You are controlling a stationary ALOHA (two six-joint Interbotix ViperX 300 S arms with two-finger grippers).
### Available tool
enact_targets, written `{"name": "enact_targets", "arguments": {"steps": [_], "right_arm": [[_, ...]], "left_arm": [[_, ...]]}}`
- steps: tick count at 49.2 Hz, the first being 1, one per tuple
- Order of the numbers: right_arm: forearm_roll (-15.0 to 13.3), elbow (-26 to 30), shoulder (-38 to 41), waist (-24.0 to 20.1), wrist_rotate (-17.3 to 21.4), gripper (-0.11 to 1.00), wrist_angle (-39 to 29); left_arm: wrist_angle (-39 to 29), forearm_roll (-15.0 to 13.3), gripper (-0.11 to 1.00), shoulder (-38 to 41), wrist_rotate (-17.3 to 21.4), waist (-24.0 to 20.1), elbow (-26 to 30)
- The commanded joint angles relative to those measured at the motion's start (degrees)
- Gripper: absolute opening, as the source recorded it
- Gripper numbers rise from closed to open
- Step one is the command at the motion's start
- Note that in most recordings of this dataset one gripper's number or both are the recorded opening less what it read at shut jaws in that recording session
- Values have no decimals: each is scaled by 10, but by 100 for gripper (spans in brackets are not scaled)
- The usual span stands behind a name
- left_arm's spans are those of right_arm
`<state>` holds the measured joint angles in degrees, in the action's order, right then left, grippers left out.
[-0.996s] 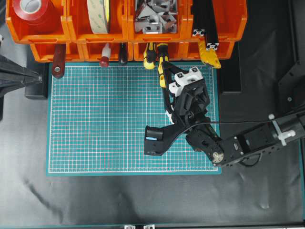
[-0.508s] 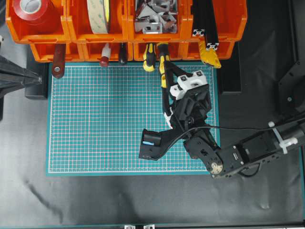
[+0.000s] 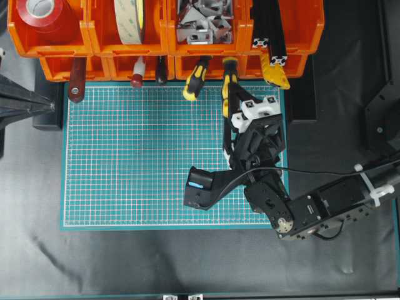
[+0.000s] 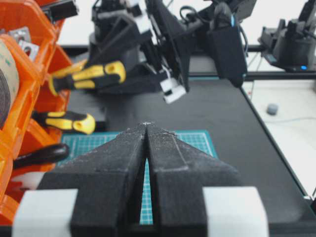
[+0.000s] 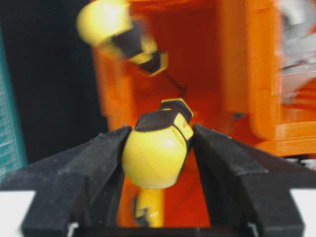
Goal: Pick screwdriver from container rack with right arm.
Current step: 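Pull the gripped screwdriver out of the rack slot toward the mat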
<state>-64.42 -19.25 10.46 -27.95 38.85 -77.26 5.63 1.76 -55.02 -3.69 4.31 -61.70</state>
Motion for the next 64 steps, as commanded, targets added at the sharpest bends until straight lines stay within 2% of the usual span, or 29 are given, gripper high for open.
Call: {"name": "enact_targets", "arguments": {"steps": [1,11,35,42,49,59,64], "right_arm": [[24,-3,-21,-15,2,41,11],[33,-3,-20,-59,1,41,-6],[36,73,1,-151,-3,40,-153],[37,106,15,-190,-21,41,-189],[36,145,35,-226,-47,41,-217],[39,172,62,-254,-47,41,-209],[57,176,70,-263,-47,40,-172]], "left_arm": [[3,2,0,4,-2,1,17],[3,2,0,4,-2,2,17],[3,2,0,3,-11,1,17],[-2,2,0,1,-31,1,17],[-14,2,0,-4,-34,2,18],[-15,2,0,-16,-34,1,20],[-15,2,0,-22,-35,1,21]]}}
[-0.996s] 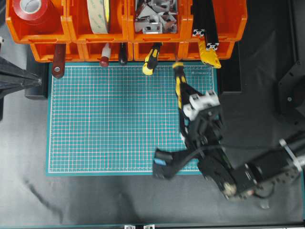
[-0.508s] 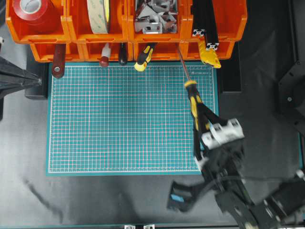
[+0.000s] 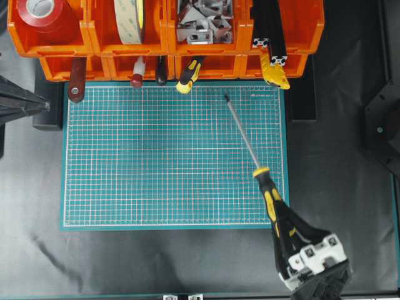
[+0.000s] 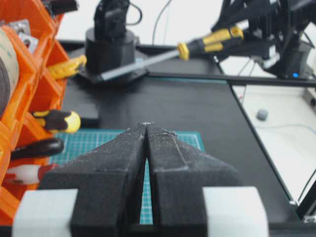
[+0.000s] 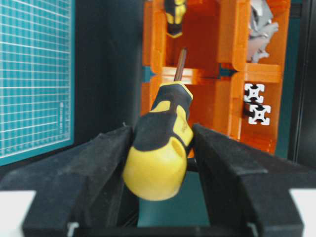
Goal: Pick screwdriver from container rack with right arm.
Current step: 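Pull the gripped screwdriver out of the rack slot toward the mat, then lower the screwdriver flat onto the teal mat with the right gripper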
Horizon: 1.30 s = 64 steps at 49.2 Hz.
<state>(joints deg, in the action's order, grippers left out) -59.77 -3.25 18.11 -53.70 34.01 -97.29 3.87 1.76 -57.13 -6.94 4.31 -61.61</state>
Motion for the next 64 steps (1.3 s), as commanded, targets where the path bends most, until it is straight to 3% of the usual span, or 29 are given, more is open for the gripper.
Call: {"name": "enact_targets", "arguments": {"steps": [1,11,22,31,42,64], "right_arm": [[16,15,-5,-6,3,40,36],[44,-27,4,13,12,41,149],[41,-83,-3,78,26,40,288],[21,-108,-4,135,27,41,366],[5,-114,1,168,25,40,417],[8,-124,2,186,29,40,449]], "left_arm": [[3,2,0,-2,-3,1,20],[2,2,0,-3,-3,1,21],[2,2,0,-2,-3,1,20],[-3,2,0,1,-3,1,19],[-25,2,0,-2,-3,-6,19],[-35,2,0,-4,-3,-13,19]]}}
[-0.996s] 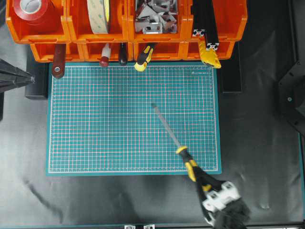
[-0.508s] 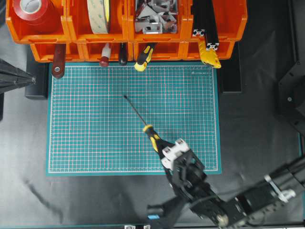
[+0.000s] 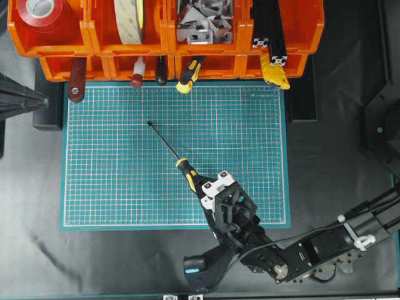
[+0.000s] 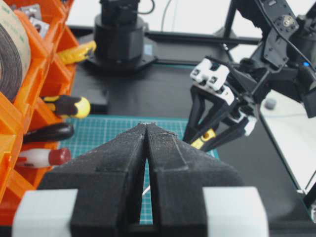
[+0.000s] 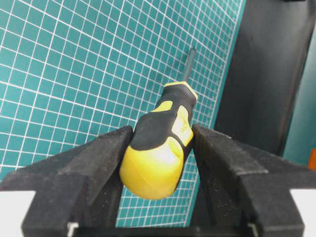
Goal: Pick screwdriver from container rack with right arm.
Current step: 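Lower the screwdriver flat onto the teal mat with the right gripper, then open the right gripper and lift it away from the screwdriver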
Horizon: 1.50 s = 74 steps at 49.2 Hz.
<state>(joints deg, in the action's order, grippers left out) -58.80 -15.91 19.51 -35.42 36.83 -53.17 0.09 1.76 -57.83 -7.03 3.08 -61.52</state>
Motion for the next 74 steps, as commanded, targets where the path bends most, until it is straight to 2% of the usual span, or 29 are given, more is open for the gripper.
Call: {"name": "enact_targets", "arguments": {"steps": [1,13,27,29,35,38,45,52,61,68,74], "right_arm": [[-2,2,-12,4,1,40,8],[-1,-6,-12,12,2,41,18],[9,-22,-12,16,2,42,85],[13,-25,-12,15,3,45,88],[18,-30,-13,16,3,67,94],[19,-30,-13,17,3,74,96],[22,-27,-13,14,3,80,99],[24,-15,-13,12,6,81,102],[24,-7,-20,12,47,81,86],[20,-11,-41,3,100,81,51],[19,-25,-74,-11,121,81,16]], "left_arm": [[4,2,0,4,-1,-1,18],[3,2,0,4,-1,-1,18],[2,2,0,3,-1,0,18],[2,2,0,3,-1,-1,18],[2,2,0,3,-1,-1,18],[2,3,0,3,-1,-1,18],[2,2,0,3,-1,1,18],[2,2,0,2,0,3,18],[2,2,0,0,0,4,18],[2,2,0,-3,0,4,18],[2,2,0,-4,1,4,18]]}}
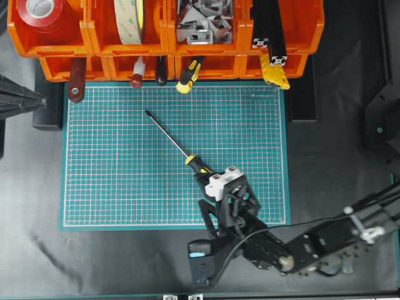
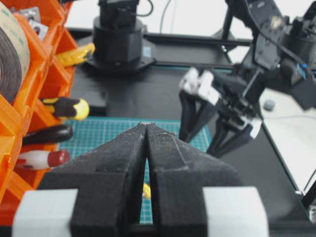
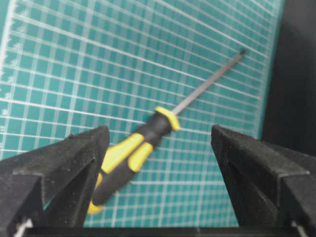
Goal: Pick screwdriver from container rack with right arm.
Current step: 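Open the right gripper and lift it away from the screwdriver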
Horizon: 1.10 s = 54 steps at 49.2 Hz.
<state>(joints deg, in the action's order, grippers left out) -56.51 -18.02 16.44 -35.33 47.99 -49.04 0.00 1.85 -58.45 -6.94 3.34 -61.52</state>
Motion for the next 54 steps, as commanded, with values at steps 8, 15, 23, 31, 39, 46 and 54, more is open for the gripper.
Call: {"name": "enact_targets", "arguments": {"steps": [8,15,23,31,39,46,54], "right_arm": [[-6,-40,-113,-18,27,81,-33],[-13,-77,-172,-17,31,81,-33],[-13,-128,-235,-16,40,81,-31],[-14,-171,-287,-13,69,81,-30],[-14,-217,-334,-12,109,81,-28],[-14,-243,-366,-12,135,81,-24],[-14,-258,-385,-12,139,81,-23]], "left_arm": [[3,1,0,0,3,0,18],[3,1,0,0,3,1,18],[3,1,0,-2,3,1,19],[3,2,0,-6,3,1,20],[3,2,0,-6,1,0,20],[3,1,0,-6,0,0,20],[3,2,0,-5,0,0,20]]}}
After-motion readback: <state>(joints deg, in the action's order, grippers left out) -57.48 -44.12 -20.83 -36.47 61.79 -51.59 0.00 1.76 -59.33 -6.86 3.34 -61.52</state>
